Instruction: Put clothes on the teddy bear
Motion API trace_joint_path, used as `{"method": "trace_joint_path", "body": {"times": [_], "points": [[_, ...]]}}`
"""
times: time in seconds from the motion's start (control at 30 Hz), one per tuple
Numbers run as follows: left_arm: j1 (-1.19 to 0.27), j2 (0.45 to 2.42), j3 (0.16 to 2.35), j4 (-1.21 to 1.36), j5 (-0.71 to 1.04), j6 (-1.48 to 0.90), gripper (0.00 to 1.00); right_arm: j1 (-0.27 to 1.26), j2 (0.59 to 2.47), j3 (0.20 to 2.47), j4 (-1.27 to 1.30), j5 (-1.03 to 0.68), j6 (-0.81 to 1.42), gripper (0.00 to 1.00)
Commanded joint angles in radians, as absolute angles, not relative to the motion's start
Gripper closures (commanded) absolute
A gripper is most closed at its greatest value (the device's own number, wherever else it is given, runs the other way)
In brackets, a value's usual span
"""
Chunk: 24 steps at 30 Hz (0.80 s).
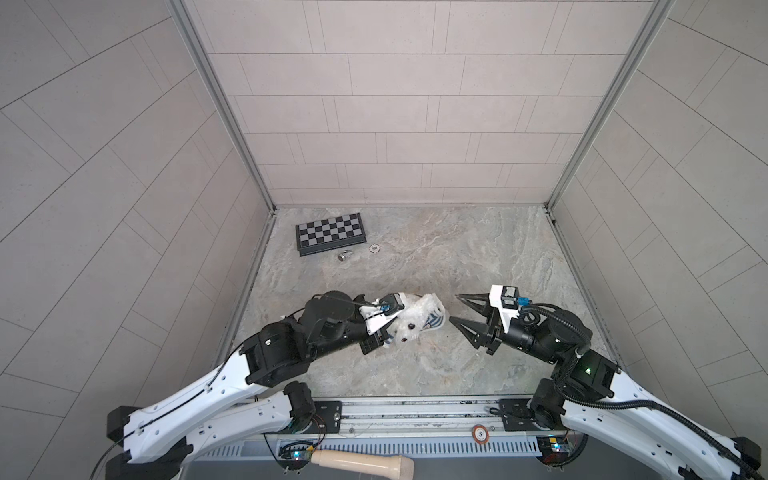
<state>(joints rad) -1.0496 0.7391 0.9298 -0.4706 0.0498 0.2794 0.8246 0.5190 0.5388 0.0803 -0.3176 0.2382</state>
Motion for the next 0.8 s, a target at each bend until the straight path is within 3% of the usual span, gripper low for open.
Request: {"method": "trace_joint_path", "body": {"times": [0.0, 0.23, 0.77], "points": [[-1.05, 0.681, 0.887, -0.278, 0.013, 0.305, 1.0, 0.789, 0.53, 0.533, -0.026, -0.213, 0.426, 0.41], [-1.049, 0.586, 0.757, -0.142, 0.007, 0.332, 1.0, 0.6, 0.584, 0.459, 0.145, -0.442, 0.752, 0.47], [-1.05, 0.559, 0.714, -0.092, 0.029, 0.316, 1.0, 0.583, 0.7, 0.468, 0.172, -0.524, 0.714, 0.65]]}}
